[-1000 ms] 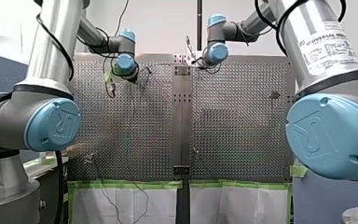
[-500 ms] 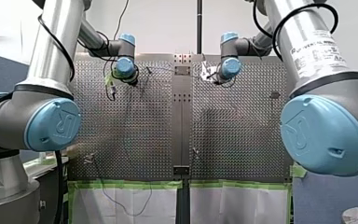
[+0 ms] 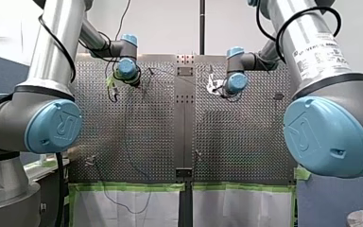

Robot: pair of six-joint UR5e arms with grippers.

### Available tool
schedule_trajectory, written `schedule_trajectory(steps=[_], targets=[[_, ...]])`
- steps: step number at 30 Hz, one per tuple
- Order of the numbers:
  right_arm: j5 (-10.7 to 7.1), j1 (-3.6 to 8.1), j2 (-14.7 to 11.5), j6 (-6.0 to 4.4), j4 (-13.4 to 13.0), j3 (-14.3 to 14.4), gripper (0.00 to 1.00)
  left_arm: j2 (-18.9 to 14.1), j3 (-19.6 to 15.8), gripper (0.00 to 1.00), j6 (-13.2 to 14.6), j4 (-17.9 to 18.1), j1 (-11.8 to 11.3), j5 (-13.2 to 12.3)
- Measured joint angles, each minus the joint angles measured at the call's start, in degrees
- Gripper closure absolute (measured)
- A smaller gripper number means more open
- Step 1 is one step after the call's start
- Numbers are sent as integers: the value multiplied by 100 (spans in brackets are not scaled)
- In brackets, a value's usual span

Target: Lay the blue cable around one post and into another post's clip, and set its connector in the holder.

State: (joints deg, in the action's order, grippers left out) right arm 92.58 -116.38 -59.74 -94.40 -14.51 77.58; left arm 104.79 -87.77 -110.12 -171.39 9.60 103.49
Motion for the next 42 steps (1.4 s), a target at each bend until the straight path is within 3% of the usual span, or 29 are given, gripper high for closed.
schedule_trajectory(steps=[7,14,16,19,23,31,38,42], targets=[[145,99,297,29,-398,397,100,0,0,0,4,3,9,0],[280,243,682,256,-789,787,100,0,-1,0,23,-25,24,0],[346,290,764,258,-871,870,100,0,-1,0,27,-26,28,1],[410,402,908,176,-1015,1014,100,0,-1,0,32,-27,33,5],[299,595,1114,26,-1220,1220,100,0,-1,0,23,-27,34,8],[40,1069,1590,-46,-1698,1696,100,-1,1,0,9,-12,11,1],[126,1506,2043,5,-2150,2150,100,-1,2,0,9,-15,2,4],[133,1581,2273,67,-2378,2365,100,-1,3,0,11,-24,-6,8]])
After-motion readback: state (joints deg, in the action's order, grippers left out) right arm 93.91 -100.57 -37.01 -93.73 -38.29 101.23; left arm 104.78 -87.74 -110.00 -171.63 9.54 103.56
